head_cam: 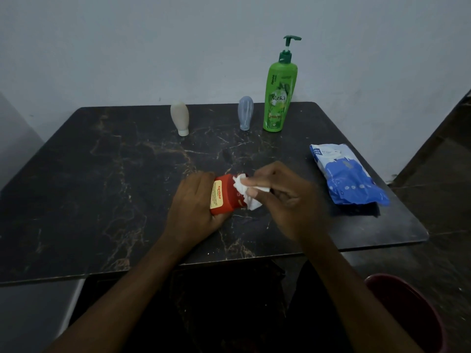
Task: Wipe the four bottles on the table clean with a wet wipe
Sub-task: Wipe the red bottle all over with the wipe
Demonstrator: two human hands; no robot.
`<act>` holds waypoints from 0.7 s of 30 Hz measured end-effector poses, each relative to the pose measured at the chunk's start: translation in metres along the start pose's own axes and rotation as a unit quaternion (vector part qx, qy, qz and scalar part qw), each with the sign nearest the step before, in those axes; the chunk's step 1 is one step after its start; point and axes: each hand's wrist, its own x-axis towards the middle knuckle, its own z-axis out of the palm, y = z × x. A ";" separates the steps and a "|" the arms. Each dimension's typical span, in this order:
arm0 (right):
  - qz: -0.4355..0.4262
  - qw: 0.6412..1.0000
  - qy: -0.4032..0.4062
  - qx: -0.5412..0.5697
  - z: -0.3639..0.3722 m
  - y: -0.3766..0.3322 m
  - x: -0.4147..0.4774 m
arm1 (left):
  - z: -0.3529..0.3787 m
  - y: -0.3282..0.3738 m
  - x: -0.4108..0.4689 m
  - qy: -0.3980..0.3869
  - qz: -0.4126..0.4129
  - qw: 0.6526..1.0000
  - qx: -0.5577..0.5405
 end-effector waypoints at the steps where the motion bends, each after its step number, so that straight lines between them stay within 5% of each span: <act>1: -0.013 1.000 -0.012 -0.001 0.000 0.000 0.000 | 0.000 0.000 0.000 -0.002 -0.002 1.000 -0.001; 14: 0.142 0.985 0.066 0.076 0.005 0.001 -0.007 | 0.002 -0.002 0.000 -0.021 -0.010 1.000 0.021; 21: 0.061 0.996 0.066 0.025 0.012 -0.017 -0.018 | 0.002 -0.002 -0.001 -0.014 -0.021 1.000 0.012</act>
